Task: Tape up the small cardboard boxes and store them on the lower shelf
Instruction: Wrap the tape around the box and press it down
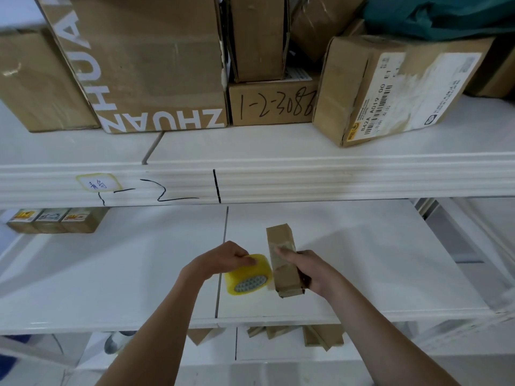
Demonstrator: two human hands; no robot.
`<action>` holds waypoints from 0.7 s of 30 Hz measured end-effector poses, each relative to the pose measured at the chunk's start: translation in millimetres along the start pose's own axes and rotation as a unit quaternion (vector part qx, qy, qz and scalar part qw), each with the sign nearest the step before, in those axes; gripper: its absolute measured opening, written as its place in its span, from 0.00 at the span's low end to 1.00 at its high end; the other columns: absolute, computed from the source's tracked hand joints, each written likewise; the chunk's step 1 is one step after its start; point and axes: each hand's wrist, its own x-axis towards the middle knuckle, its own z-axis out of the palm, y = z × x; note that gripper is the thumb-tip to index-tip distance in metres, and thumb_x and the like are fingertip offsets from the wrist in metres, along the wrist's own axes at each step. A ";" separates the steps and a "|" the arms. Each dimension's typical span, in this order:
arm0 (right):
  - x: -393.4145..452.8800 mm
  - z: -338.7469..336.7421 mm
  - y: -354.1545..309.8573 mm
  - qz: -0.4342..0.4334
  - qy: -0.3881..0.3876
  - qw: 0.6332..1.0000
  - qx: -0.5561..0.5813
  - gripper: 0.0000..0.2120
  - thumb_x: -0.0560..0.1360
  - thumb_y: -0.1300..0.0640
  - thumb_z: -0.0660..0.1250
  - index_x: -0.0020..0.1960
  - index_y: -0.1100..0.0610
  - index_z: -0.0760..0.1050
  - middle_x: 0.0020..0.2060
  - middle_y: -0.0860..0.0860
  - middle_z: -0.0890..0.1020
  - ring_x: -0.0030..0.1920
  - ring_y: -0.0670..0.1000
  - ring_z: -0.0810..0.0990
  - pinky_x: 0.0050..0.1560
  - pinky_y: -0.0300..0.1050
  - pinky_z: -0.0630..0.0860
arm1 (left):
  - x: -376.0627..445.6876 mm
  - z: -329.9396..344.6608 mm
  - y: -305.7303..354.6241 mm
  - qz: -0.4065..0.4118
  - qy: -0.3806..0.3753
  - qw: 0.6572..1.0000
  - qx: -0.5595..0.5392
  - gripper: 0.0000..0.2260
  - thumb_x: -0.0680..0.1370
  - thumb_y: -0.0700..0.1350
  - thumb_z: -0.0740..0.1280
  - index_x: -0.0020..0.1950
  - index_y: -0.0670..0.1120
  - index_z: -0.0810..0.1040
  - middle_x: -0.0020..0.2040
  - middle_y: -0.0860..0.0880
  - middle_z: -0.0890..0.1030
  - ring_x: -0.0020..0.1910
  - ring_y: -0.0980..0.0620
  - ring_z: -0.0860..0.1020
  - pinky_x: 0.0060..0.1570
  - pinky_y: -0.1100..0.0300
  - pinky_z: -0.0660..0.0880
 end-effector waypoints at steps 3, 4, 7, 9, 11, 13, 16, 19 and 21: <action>1.1 -4.5 4.5 0.006 -0.003 1.000 -0.004 0.30 0.65 0.45 0.82 0.59 0.63 0.81 0.49 0.59 0.87 0.49 0.60 0.87 0.49 0.60 0.84 | -2.4 -8.0 -7.7 0.011 -0.003 1.000 -0.008 0.17 0.74 0.62 0.72 0.36 0.50 0.83 0.34 0.52 0.79 0.35 0.57 0.77 0.39 0.62 0.72; 1.5 -5.5 5.4 0.005 -0.005 1.000 0.001 0.30 0.66 0.46 0.82 0.59 0.63 0.81 0.49 0.59 0.87 0.49 0.60 0.87 0.47 0.59 0.84 | -1.1 -9.9 -7.6 0.010 -0.003 1.000 -0.002 0.18 0.73 0.64 0.73 0.34 0.51 0.83 0.33 0.53 0.79 0.34 0.58 0.77 0.38 0.63 0.72; 0.1 -7.9 2.2 -0.005 -0.018 1.000 0.018 0.30 0.66 0.46 0.82 0.60 0.63 0.81 0.50 0.59 0.87 0.51 0.60 0.87 0.47 0.55 0.84 | 2.5 -9.7 -9.5 -0.016 0.015 0.998 0.050 0.24 0.68 0.71 0.71 0.29 0.51 0.79 0.27 0.55 0.74 0.29 0.57 0.73 0.34 0.62 0.69; -1.3 -6.0 -1.7 -0.015 -0.030 0.999 0.008 0.31 0.65 0.46 0.82 0.60 0.63 0.81 0.51 0.58 0.87 0.52 0.58 0.87 0.52 0.55 0.84 | 2.7 -8.0 -14.3 -0.041 0.045 0.991 0.116 0.29 0.64 0.76 0.68 0.31 0.49 0.79 0.28 0.53 0.75 0.29 0.55 0.75 0.34 0.61 0.71; -1.6 -4.1 -4.4 -0.028 -0.040 0.999 0.021 0.33 0.63 0.46 0.82 0.61 0.62 0.81 0.52 0.58 0.87 0.53 0.58 0.86 0.52 0.55 0.83 | 3.6 -6.5 -16.2 -0.053 0.042 0.988 0.136 0.35 0.60 0.80 0.63 0.33 0.47 0.80 0.30 0.51 0.77 0.30 0.55 0.77 0.35 0.61 0.72; -2.7 1.0 -6.4 -0.037 -0.057 0.997 0.030 0.34 0.61 0.45 0.83 0.61 0.62 0.81 0.53 0.59 0.86 0.54 0.59 0.86 0.52 0.54 0.82 | 3.1 -4.9 -14.6 -0.060 0.032 0.989 0.130 0.37 0.57 0.82 0.60 0.32 0.47 0.79 0.30 0.51 0.77 0.31 0.54 0.77 0.36 0.61 0.72; -2.9 10.7 -5.3 -0.038 -0.097 0.992 0.070 0.35 0.61 0.43 0.84 0.62 0.60 0.82 0.56 0.60 0.85 0.57 0.60 0.84 0.56 0.56 0.81 | 7.3 -3.7 -6.9 -0.060 0.031 0.991 0.117 0.35 0.62 0.79 0.64 0.35 0.46 0.81 0.31 0.51 0.79 0.32 0.54 0.78 0.39 0.59 0.75; -1.5 15.4 -4.3 -0.013 -0.146 0.982 0.115 0.31 0.69 0.43 0.79 0.66 0.58 0.80 0.62 0.60 0.82 0.61 0.60 0.82 0.65 0.57 0.76 | 9.5 -2.7 0.8 -0.044 0.031 0.995 0.087 0.39 0.58 0.79 0.64 0.38 0.43 0.83 0.31 0.50 0.78 0.31 0.53 0.76 0.38 0.58 0.73; -1.3 14.8 -5.0 -0.005 -0.164 0.979 0.124 0.32 0.71 0.43 0.78 0.69 0.57 0.78 0.64 0.60 0.81 0.62 0.59 0.81 0.67 0.57 0.74 | 9.3 -2.9 2.2 -0.038 0.027 0.996 0.080 0.40 0.57 0.80 0.64 0.37 0.43 0.82 0.30 0.51 0.77 0.31 0.53 0.75 0.37 0.59 0.71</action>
